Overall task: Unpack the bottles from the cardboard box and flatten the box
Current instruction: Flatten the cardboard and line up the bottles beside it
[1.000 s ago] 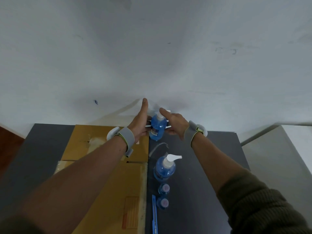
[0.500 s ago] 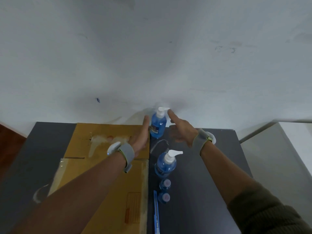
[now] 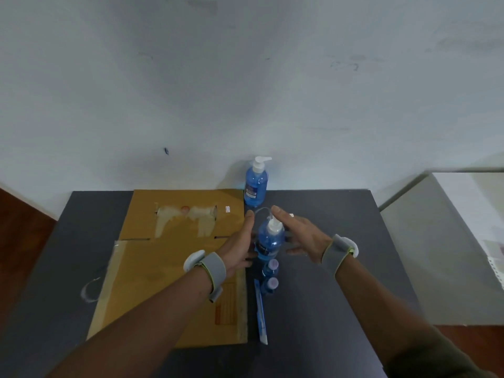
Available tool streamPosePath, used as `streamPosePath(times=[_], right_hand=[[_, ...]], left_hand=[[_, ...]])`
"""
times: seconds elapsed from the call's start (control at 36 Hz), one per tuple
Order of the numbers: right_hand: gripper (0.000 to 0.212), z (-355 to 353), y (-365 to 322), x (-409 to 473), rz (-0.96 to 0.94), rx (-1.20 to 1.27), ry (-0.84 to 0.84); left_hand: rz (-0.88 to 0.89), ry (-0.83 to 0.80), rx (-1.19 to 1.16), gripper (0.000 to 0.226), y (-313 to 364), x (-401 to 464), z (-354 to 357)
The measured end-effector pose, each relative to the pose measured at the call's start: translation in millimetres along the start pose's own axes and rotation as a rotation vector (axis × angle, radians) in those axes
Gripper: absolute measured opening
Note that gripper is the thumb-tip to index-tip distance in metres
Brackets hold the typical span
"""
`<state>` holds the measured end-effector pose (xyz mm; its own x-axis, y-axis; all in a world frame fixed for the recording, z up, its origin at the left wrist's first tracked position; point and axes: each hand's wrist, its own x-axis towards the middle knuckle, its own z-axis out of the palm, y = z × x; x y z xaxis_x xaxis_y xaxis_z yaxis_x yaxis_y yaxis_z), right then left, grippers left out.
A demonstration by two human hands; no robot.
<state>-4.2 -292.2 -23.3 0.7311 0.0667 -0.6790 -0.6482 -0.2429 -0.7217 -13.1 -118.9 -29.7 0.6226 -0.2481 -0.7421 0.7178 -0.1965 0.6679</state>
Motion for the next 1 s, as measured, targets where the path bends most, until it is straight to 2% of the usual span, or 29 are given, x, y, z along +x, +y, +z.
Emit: streamPosePath(times=[0.22, 0.44, 0.58, 0.64, 0.81, 0.94, 1.0], right_hand=[[0.09, 6.6, 6.4, 4.1, -0.034, 0.147, 0.088], [0.081, -32.3, -34.6, 14.7, -0.105, 0.16, 0.154], [0.107, -49.7, -59.4, 36.2, -0.165, 0.103, 0.257], [0.11, -57.8, -66.8, 51.6, -0.182, 0.103, 0.283], [0.102, -61.7, -75.4, 82.3, -0.188, 0.127, 0.28], [0.079, -62.7, -73.9, 103.0, -0.177, 0.194, 0.235], [0.079, -62.2, -73.5, 109.6, -0.157, 0.204, 0.215]], left_hand=[[0.003, 0.015, -0.142, 0.096, -0.3, 6.3, 13.8], [0.1, 0.031, -0.129, 0.094, 41.8, 25.7, 23.4], [0.148, 0.047, -0.18, 0.089, 68.9, 43.8, 30.7], [0.159, 0.044, -0.187, 0.09, 80.2, 56.7, 35.6], [0.179, 0.034, -0.283, 0.084, 92.3, 79.9, 41.5], [0.188, 0.033, -0.339, 0.082, 87.3, 99.0, 38.0], [0.197, 0.045, -0.348, 0.081, 83.6, 107.5, 35.6]])
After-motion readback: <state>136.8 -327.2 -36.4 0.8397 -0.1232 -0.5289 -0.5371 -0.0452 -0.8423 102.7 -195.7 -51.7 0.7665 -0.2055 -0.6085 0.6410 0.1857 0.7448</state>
